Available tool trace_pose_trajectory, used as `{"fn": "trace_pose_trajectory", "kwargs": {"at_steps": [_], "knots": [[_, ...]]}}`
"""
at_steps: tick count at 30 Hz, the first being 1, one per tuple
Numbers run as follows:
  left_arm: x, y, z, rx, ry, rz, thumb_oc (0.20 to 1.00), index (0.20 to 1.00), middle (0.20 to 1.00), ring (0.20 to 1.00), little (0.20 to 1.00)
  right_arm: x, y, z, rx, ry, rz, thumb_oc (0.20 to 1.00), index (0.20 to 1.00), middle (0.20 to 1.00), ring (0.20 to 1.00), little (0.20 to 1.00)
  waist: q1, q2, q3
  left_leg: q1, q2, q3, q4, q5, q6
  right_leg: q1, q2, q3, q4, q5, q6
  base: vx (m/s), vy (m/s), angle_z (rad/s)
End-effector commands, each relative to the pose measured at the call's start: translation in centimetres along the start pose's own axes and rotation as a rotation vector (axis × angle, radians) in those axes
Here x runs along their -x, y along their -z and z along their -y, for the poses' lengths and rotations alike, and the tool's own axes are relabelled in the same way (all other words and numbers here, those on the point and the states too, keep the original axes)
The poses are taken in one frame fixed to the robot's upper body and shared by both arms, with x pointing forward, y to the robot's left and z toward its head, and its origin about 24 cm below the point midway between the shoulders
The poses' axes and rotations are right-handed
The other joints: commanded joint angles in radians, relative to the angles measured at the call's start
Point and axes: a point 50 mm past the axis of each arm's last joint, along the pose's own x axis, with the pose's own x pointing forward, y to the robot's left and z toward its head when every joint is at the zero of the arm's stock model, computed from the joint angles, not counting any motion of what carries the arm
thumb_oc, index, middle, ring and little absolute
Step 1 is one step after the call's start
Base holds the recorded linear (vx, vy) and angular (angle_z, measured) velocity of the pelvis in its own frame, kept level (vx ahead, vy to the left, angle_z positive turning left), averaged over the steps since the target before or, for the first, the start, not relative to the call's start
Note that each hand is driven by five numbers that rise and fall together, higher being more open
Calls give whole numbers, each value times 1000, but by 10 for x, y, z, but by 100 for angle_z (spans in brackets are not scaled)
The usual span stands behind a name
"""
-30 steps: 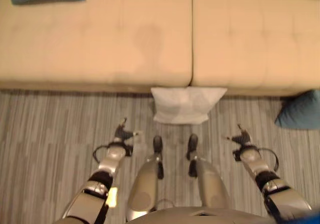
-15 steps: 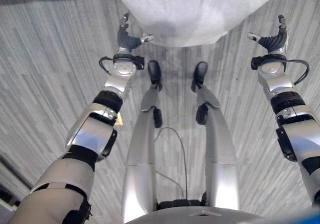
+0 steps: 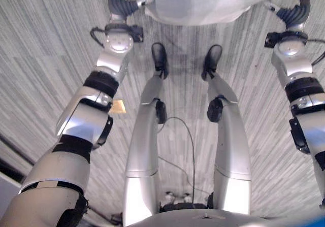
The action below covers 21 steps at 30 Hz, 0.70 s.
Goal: Pick up all the scattered cushions and arrange them neatly on the sofa.
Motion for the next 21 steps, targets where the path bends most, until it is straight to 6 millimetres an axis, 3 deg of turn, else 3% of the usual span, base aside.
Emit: {"fn": "trace_pose_trajectory", "kwargs": {"at_steps": [1,3,5,6,8,9,15,16,17,21], "knots": [[17,26,2,91,-1,-51,1000,1000,1000,1000,1000,17,14,-19,-24,-89,6,1000,1000,1000,1000,1000,-27,39,-151,-31,-4,-96,57,-73,-22,53,-24,46,57,-34,159,0,0,0],[13,11,20,134,32,-20,1000,1000,1000,1000,1000,14,-12,-39,-16,-154,75,1000,1000,1000,1000,1000,-20,40,-155,-61,-6,-103,75,-71,-23,29,-25,43,73,-36,158,17,-14,1],[12,7,25,137,42,-10,1000,1000,1000,1000,1000,14,-18,-45,-5,-174,92,1000,1000,1000,1000,1000,-18,41,-158,-70,-7,-104,78,-70,-23,22,-26,41,76,-36,157,12,-16,0],[10,-6,44,142,83,15,1000,1000,1000,1000,1000,16,-44,-69,5,-242,161,1000,1000,1000,1000,1000,-10,42,-163,-84,-6,-104,75,-65,-26,8,-26,39,78,-36,157,0,0,0],[10,-10,48,154,88,20,1000,1000,1000,1000,1000,18,-51,-75,-3,-256,175,1000,1000,1000,1000,1000,-9,42,-162,-84,-6,-104,69,-63,-27,7,-28,39,76,-36,157,2,-16,-1],[11,-20,64,218,98,27,1000,1000,1000,1000,1000,24,-71,-95,-41,-295,216,1000,1000,1000,1000,1000,-5,39,-165,-85,-10,-108,60,-58,-28,8,-28,39,73,-37,158,5,-32,-1],[18,-27,88,333,114,2,1000,1000,1000,1000,1000,43,-93,-125,-194,-355,218,1000,1000,1000,1000,1000,0,41,-184,-85,-16,-115,52,-55,-29,11,-24,31,62,-42,154,1,-6,0],[21,-26,92,352,116,-4,746,746,746,746,746,48,-97,-131,-217,-374,226,592,592,592,592,592,0,41,-190,-85,-17,-115,51,-55,-30,13,-22,28,58,-43,153,0,0,0],[26,-28,99,366,130,4,200,200,200,200,200,55,-105,-137,-290,-393,238,200,200,200,200,200,2,42,-200,-85,-18,-118,46,-53,-31,14,-19,25,55,-42,153,0,0,0],[32,-24,104,408,147,-10,200,200,200,200,200,67,-113,-146,-368,-432,261,200,200,200,200,200,-1,39,-224,-84,-17,-124,38,-50,-33,22,-13,15,38,-35,153,0,0,0]]}}
